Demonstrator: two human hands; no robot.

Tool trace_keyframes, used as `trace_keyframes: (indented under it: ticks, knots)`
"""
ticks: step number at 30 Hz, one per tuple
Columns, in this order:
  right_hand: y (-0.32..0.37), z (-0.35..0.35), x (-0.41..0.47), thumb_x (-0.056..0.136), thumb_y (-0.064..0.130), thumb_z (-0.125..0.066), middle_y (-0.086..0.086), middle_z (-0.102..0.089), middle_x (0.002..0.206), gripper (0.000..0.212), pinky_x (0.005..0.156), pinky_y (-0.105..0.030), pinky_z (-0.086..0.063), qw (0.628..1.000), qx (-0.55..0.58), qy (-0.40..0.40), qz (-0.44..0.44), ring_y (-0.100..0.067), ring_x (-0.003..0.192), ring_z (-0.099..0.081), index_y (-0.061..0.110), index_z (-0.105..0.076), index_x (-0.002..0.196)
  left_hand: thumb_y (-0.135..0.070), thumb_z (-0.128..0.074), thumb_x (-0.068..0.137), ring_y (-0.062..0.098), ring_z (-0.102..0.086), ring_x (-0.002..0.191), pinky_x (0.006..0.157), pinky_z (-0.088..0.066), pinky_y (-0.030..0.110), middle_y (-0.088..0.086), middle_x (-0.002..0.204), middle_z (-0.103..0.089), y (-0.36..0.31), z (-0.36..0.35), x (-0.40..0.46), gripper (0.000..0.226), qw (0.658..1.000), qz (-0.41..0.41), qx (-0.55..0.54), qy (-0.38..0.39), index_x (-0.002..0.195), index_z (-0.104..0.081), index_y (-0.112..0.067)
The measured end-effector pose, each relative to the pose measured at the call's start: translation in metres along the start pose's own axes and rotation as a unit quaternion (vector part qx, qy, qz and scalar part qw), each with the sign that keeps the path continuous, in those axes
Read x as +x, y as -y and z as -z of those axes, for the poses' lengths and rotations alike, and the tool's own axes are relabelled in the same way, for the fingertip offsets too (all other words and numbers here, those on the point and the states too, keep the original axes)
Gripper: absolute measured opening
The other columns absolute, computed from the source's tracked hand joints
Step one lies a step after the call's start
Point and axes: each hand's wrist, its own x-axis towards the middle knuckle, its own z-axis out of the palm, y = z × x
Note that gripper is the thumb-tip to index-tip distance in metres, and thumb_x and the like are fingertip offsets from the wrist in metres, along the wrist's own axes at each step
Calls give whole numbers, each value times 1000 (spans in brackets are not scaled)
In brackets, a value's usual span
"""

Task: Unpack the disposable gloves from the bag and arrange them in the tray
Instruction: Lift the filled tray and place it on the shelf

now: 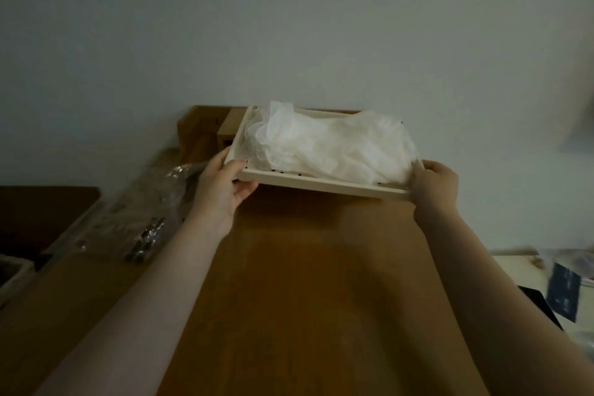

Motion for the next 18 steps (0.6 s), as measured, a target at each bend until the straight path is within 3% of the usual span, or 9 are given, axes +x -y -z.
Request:
trace_keyframes:
  ticks: [4,6,9,13,16,18]
  knots:
    - [15,-37,23,91,9,-44,1,-52,76,22,59,-27,-40,998,61,14,-22,-18,73,-49,16,-62,81,-16,-56,93,18,-62,99,75,-52,26,1,108,-62,-15,-13,35,24,997,-18,-80,-13,116,-60,-25]
    - [16,-59,35,89,12,-44,0,-50,77,19,59,-28,-37,990,116,19,-77,-19,76,-45,17,-56,76,-17,-56,93,19,-60,100,75,-52,25,1,108,-60,-18,-19,57,24,994,-6,-101,-41,116,-59,-25]
    - [10,-91,41,88,21,-43,-3,-54,99,25,64,-31,-42,975,170,29,-143,-19,85,-50,14,-57,108,-17,-56,94,20,-59,100,71,-52,24,1,105,-58,-9,-21,86,27,989,28,-102,-103,120,-57,-23]
    - [-10,-104,35,96,21,-47,-2,-53,127,40,92,-33,-49,981,159,98,-57,-19,113,-54,15,-46,136,-24,-56,95,17,-57,99,71,-52,23,0,106,-56,6,-11,104,28,984,27,-107,-138,122,-56,-19]
    - [-23,-106,39,95,19,-52,5,-50,134,46,83,-19,-44,983,104,150,15,-14,119,-48,18,-43,140,-27,-54,95,17,-55,104,74,-54,23,1,117,-53,7,-3,114,38,981,20,-160,-112,132,-52,-17]
    - [-25,-111,38,96,21,-53,8,-49,132,46,88,-21,-41,985,85,149,30,-10,118,-45,20,-42,141,-27,-51,96,14,-55,104,78,-53,23,1,122,-52,10,-2,117,39,986,5,-125,-109,134,-51,-19]
